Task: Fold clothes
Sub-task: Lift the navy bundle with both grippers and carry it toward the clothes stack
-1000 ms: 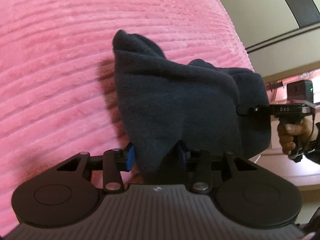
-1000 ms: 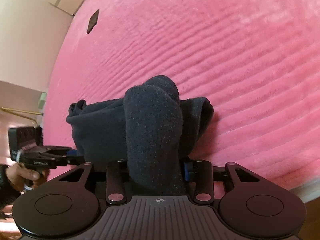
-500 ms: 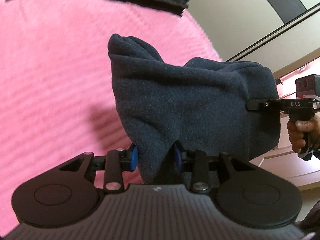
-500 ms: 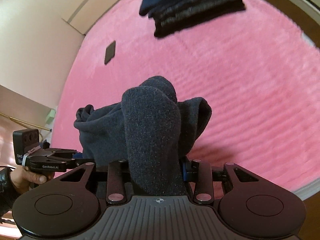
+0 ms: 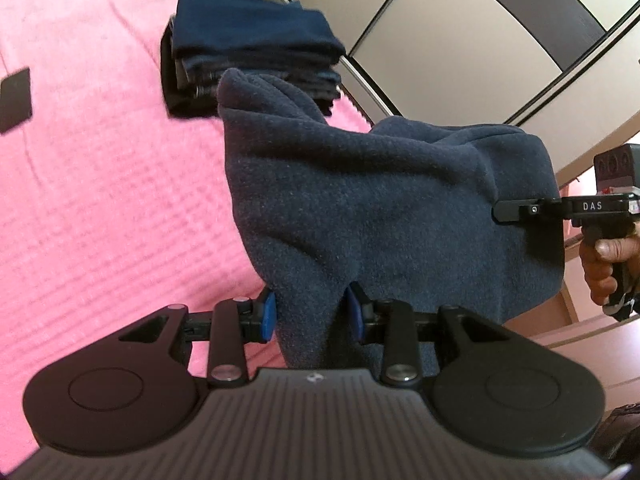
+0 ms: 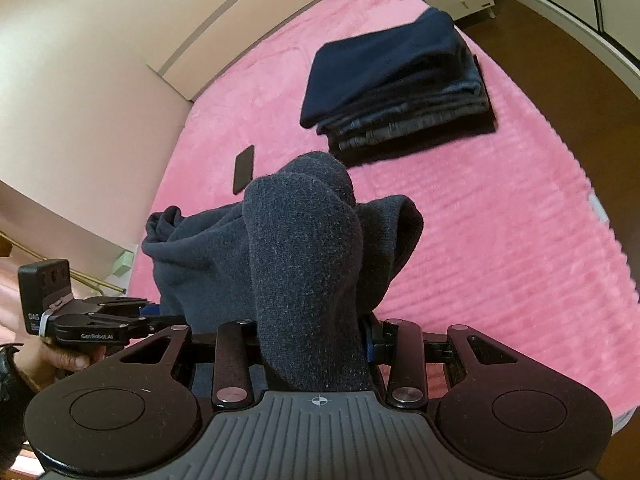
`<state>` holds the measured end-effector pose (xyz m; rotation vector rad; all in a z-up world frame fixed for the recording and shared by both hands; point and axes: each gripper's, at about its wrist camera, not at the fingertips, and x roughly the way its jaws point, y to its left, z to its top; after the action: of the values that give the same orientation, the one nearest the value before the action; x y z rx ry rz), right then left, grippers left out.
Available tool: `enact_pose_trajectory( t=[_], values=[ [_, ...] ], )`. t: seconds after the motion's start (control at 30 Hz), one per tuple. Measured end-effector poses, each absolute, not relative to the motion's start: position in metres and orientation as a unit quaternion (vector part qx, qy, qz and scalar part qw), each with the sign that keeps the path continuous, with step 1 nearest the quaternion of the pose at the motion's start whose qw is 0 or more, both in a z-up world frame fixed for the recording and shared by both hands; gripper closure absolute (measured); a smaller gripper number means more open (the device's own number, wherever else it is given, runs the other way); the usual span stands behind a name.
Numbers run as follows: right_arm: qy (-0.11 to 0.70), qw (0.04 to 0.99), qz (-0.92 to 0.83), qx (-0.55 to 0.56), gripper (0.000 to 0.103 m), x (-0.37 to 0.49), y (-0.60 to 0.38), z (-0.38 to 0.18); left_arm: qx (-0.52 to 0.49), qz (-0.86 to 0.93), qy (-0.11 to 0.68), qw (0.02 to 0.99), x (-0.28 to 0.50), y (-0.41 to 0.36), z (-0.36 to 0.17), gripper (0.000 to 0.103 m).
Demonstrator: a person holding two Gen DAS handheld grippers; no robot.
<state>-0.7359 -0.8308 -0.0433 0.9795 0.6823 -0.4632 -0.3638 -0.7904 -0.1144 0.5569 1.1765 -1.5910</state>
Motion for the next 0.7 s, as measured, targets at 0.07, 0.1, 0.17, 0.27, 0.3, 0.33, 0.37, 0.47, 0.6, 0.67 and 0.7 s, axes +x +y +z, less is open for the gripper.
enact_pose_trajectory(
  t=[0.07,0.1,0.17,0.27,0.3,0.33,0.37,0.47,0.6,0.67,0.7],
  values=[
    [0.322,0.795,-0.215,0.468,0.066,-0.733,-0.837,-0.040,0.235,-0.659,0.490,0.520,-0.363,-0.793,-0.106,0.073],
    [0.323,0.791,-0.214,0.473,0.066,-0.731,-0.840,-0.039,0.236,-0.658,0.490,0.522,-0.362,-0.794,-0.102,0.073],
    [0.327,0.785,-0.213,0.480,0.066,-0.725,-0.844,-0.037,0.242,-0.657,0.488,0.521,-0.358,-0.796,-0.095,0.073],
    [0.327,0.783,-0.218,0.482,0.066,-0.715,-0.846,-0.033,0.241,-0.659,0.488,0.519,-0.346,-0.798,-0.091,0.073],
    [0.327,0.782,-0.219,0.482,0.066,-0.712,-0.846,-0.032,0.241,-0.660,0.488,0.518,-0.341,-0.798,-0.089,0.073],
    [0.328,0.782,-0.220,0.482,0.066,-0.708,-0.846,-0.031,0.240,-0.660,0.488,0.518,-0.337,-0.797,-0.088,0.073],
    [0.328,0.783,-0.221,0.481,0.066,-0.704,-0.846,-0.030,0.240,-0.661,0.488,0.517,-0.332,-0.796,-0.086,0.073],
    [0.330,0.785,-0.223,0.475,0.066,-0.690,-0.844,-0.025,0.238,-0.663,0.487,0.516,-0.320,-0.796,-0.083,0.073],
    [0.335,0.786,-0.225,0.469,0.066,-0.673,-0.841,-0.021,0.233,-0.663,0.490,0.516,-0.306,-0.792,-0.083,0.073],
    [0.337,0.786,-0.224,0.467,0.066,-0.665,-0.841,-0.020,0.230,-0.663,0.491,0.516,-0.305,-0.791,-0.086,0.073],
    [0.338,0.787,-0.224,0.465,0.066,-0.661,-0.841,-0.020,0.228,-0.663,0.492,0.516,-0.303,-0.791,-0.086,0.073]
  ],
)
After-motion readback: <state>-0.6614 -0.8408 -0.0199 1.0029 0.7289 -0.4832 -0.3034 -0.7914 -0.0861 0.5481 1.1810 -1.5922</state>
